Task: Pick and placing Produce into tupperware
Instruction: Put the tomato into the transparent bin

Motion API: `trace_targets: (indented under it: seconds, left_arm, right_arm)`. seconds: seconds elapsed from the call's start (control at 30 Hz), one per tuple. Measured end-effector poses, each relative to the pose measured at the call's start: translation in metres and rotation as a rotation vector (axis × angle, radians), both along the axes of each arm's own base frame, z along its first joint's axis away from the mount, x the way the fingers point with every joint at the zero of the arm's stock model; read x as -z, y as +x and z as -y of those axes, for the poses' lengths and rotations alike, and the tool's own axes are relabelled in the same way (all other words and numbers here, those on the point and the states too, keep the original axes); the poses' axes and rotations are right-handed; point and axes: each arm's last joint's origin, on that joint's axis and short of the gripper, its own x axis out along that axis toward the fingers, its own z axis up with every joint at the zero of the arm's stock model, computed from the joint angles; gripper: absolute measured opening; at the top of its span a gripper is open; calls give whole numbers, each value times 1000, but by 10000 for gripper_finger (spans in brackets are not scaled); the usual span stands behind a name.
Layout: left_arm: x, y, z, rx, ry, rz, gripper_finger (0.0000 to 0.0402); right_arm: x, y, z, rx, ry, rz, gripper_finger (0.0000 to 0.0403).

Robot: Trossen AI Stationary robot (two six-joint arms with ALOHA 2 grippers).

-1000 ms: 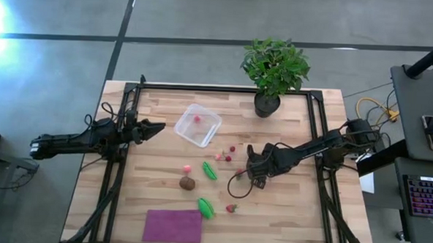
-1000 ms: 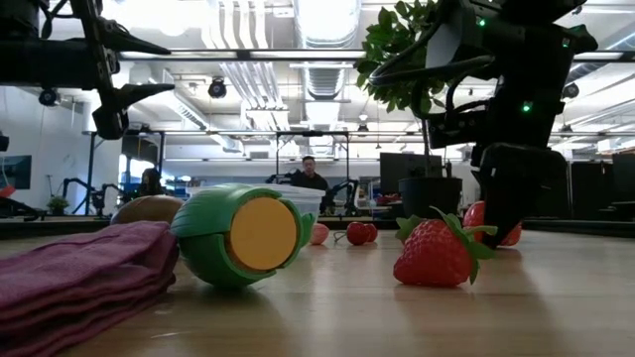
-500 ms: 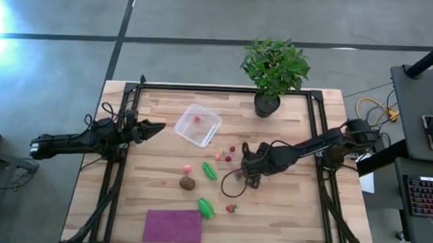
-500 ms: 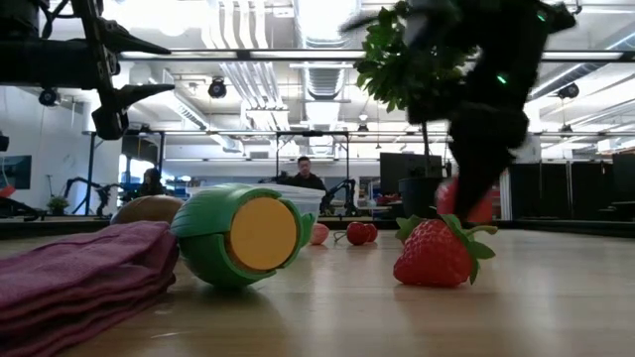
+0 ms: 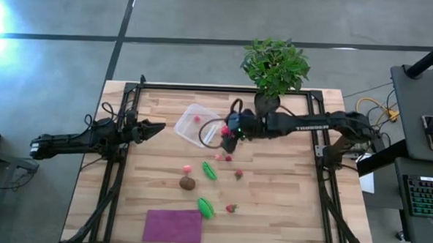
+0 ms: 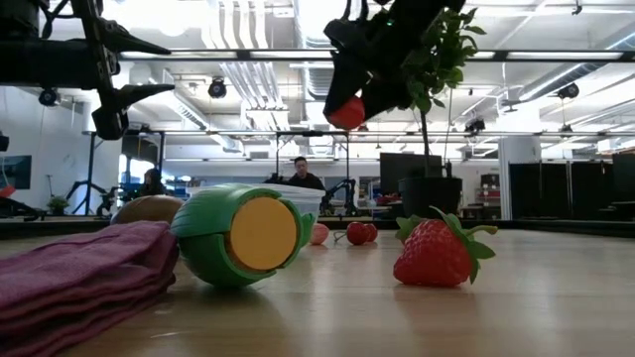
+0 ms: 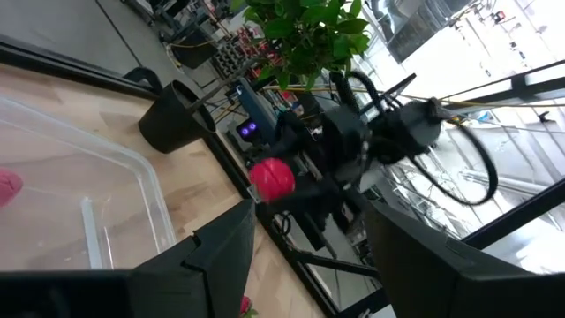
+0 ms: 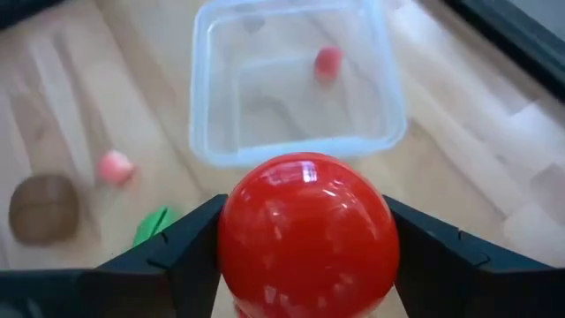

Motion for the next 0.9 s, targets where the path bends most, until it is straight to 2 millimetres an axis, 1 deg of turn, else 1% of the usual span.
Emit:
trace_targets:
  seconds: [0.1,0.2,0.47,0.67,0.77,0.9]
  left_arm:
    - [0,0,0,1,0,0,201]
    - [0,0,0,1,0,0,201]
    - [0,0,0,0,1,0,201]
    - [0,0,0,0,0,0,201]
    - [-1,0,0,-6,1,9,201]
    - [-5,-1,-1,-22,4,43,201]
  right_arm:
    - [-5,1,11,20,0,16,261]
    - [-7,1,15,27,-4,18,260]
    - [-7,2,16,9,2,29,261]
    - [-13,9,21,20,-9,132,262]
    - [-6,18,28,38,-5,149,262]
    - [11,39,38,42,13,149,262]
